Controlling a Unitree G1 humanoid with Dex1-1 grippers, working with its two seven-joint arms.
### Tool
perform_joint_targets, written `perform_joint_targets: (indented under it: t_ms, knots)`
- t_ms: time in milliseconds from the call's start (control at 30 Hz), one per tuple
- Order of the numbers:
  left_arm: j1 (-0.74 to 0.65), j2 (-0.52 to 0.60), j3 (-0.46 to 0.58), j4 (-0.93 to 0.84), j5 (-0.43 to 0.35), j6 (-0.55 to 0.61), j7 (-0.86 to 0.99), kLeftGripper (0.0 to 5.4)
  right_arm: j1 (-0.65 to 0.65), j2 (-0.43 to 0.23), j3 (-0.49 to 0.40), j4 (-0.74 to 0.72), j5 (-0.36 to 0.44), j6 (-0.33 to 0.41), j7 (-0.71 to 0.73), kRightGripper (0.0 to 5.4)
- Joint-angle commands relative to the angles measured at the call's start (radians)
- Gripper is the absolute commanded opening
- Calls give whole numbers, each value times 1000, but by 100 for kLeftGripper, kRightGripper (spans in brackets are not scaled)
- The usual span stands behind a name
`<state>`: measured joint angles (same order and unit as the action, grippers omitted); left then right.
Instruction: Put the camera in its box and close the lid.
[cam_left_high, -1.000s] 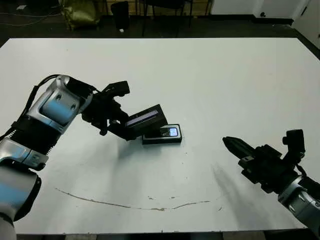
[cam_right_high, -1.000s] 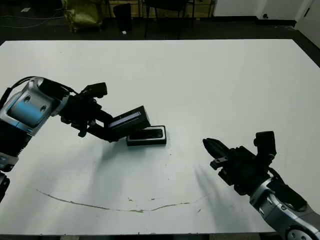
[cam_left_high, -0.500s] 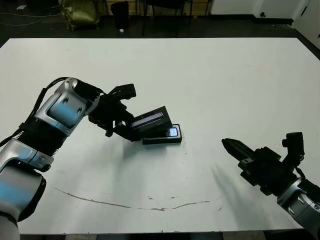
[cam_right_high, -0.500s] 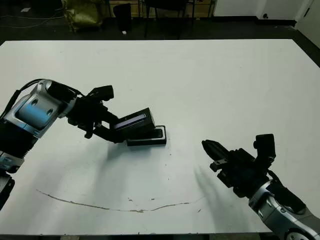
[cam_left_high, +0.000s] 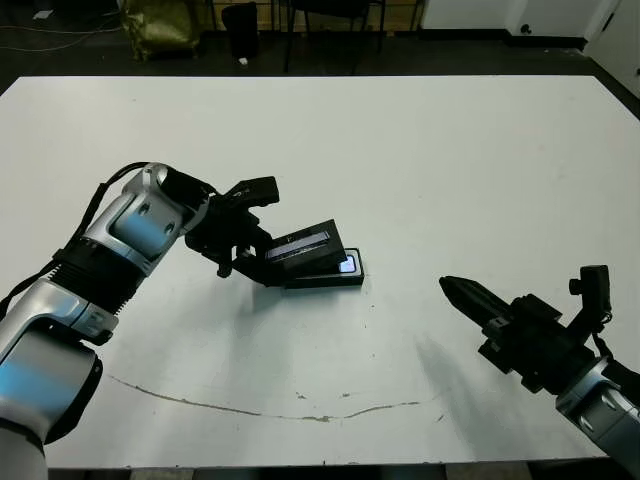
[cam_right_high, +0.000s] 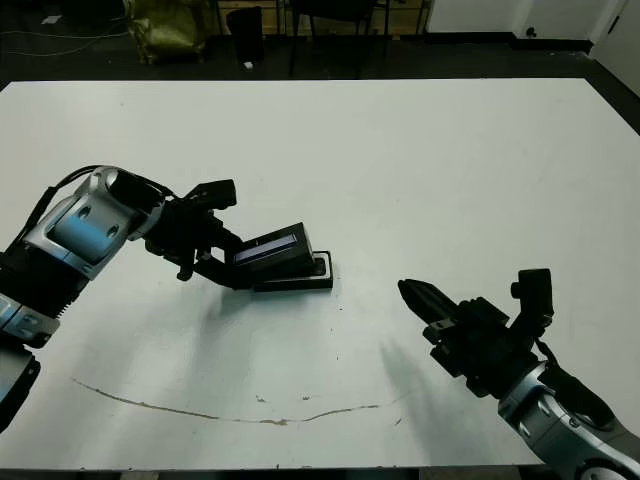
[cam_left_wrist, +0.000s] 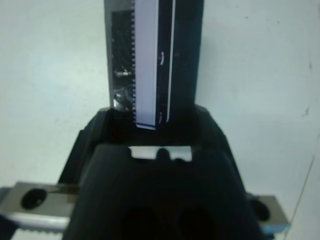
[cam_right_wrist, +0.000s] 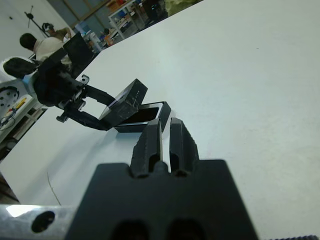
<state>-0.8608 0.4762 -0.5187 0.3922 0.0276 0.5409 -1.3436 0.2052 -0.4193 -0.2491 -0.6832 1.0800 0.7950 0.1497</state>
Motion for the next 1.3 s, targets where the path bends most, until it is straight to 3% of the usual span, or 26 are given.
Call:
perform_joint_targets:
  t_ms: [33, 1300]
  knots:
    - [7, -6, -7, 25, 13, -18, 0, 221, 9, -3, -1, -6, 15, 8, -29, 0]
    - [-21, -110, -45, 96, 61, -6, 2, 221, 81, -12, 1, -64, 50, -31, -87, 0]
